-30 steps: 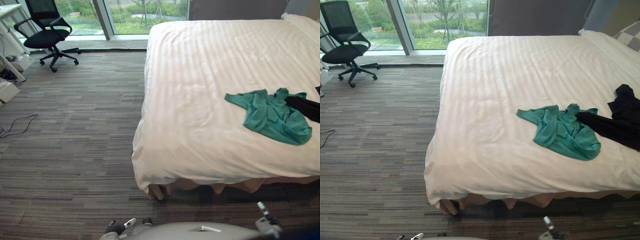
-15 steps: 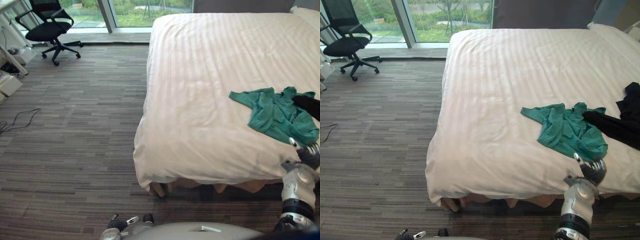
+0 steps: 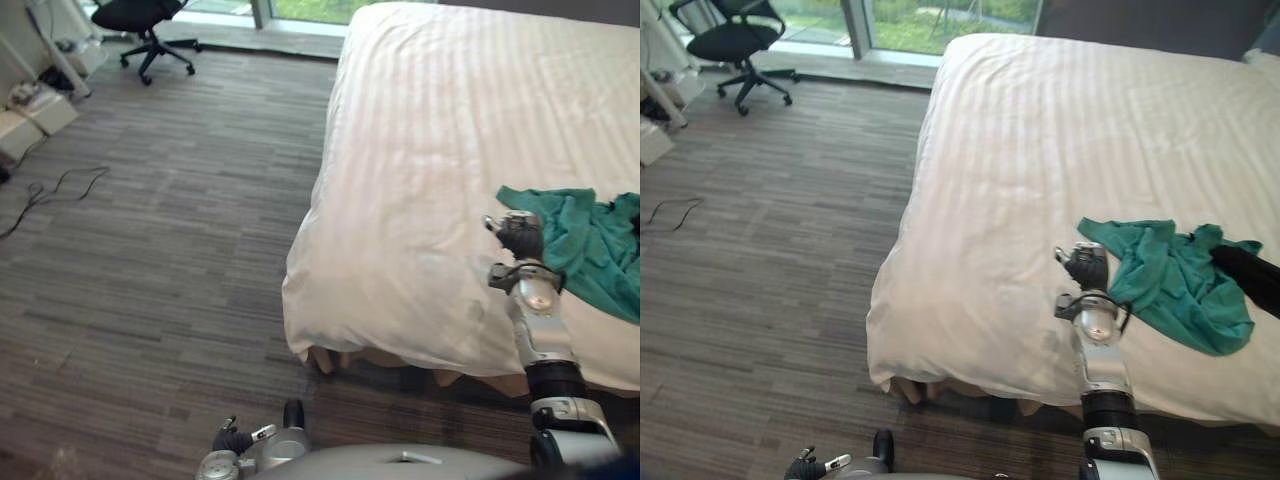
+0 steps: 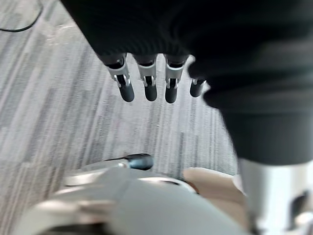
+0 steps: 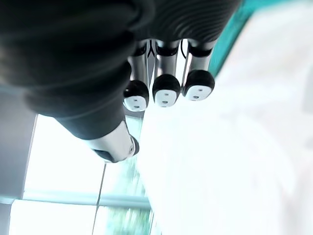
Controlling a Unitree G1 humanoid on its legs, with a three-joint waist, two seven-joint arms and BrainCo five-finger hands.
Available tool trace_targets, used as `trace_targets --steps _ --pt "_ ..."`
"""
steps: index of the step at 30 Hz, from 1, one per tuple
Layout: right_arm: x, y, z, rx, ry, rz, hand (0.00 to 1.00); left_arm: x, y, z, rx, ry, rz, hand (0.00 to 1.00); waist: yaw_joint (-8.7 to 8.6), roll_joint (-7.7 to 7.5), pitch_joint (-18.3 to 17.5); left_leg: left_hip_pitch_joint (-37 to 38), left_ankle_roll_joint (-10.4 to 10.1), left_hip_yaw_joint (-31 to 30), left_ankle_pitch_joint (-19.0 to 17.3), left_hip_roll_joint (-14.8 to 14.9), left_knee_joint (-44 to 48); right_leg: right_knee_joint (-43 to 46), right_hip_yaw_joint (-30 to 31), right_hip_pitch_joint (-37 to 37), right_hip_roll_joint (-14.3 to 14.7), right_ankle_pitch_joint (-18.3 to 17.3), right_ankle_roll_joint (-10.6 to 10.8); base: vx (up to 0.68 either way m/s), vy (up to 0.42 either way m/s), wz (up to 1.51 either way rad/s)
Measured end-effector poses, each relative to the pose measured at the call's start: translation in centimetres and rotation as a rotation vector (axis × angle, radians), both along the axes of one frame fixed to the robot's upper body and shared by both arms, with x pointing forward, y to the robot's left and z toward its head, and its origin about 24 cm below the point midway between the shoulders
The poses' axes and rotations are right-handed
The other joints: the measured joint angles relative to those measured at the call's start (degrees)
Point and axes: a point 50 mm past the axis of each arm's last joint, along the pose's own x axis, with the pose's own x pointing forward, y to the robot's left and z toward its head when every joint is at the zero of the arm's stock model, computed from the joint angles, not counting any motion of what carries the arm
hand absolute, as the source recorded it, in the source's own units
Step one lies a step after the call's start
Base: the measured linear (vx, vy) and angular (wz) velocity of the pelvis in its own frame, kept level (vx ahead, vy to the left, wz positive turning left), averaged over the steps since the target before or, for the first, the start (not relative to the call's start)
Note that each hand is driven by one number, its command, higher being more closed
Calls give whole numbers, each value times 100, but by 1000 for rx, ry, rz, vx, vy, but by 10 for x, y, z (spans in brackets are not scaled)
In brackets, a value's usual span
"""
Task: Tidy the bed and pick cloth on bed and put in laundry
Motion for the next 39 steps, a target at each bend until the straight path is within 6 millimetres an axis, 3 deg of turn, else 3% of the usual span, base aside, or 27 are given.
trace_targets --steps 2,4,10,15,21,24,27,32,37,39 --pt "7 27 5 17 -22 93 100 4 1 2 4 -18 -1 0 50 -22 126 -101 2 -177 75 -14 0 2 -177 14 10 0 1 -45 -25 35" --pt "9 44 6 29 -29 149 100 6 1 3 7 -30 -2 0 201 -41 191 -152 5 -211 99 -17 -1 3 -203 -7 14 0 1 -52 -16 24" --pt "15 100 19 119 -67 332 100 13 4 5 16 -56 15 0 419 -142 423 -552 18 -681 300 -78 0 60 -564 -141 27 -25 4 -61 -7 38" --pt "16 153 30 177 -76 506 100 19 10 9 54 -81 30 0 712 -377 689 -839 -3 -1103 462 -126 0 213 -879 -210 36 -227 41 -54 -16 36" --pt "21 194 43 218 -69 606 100 33 12 13 58 -126 65 0 1017 -419 1127 -1146 -77 -1357 621 -21 2 295 -1045 -404 180 -290 9 -62 -10 22" --pt "27 198 53 214 -89 608 100 46 12 17 49 -167 80 0 1173 -408 1312 -1387 -125 -1465 706 55 5 437 -1100 -637 213 -348 -43 -66 11 15" --pt "40 199 80 212 -149 598 100 66 10 25 44 -245 71 0 1259 -328 1655 -1835 -151 -1639 751 108 211 806 -1197 -1036 204 -486 -129 -75 20 20" --pt "63 166 119 279 -252 451 100 95 -4 36 -13 -375 94 0 1346 43 1891 -2709 -277 -1832 896 129 245 1756 -1260 -2106 -43 -883 -185 -83 25 12" --pt "72 131 127 335 -293 330 100 111 -17 42 -65 -445 93 0 1341 177 1973 -3337 -252 -1854 1147 102 172 2605 -1229 -3042 -388 -1245 -266 -50 -52 7" --pt "73 119 132 363 -318 299 100 118 -23 47 -110 -493 115 0 1256 201 1991 -3638 -256 -1710 1190 101 176 2922 -1082 -3540 -522 -1337 -312 -40 -46 -15"
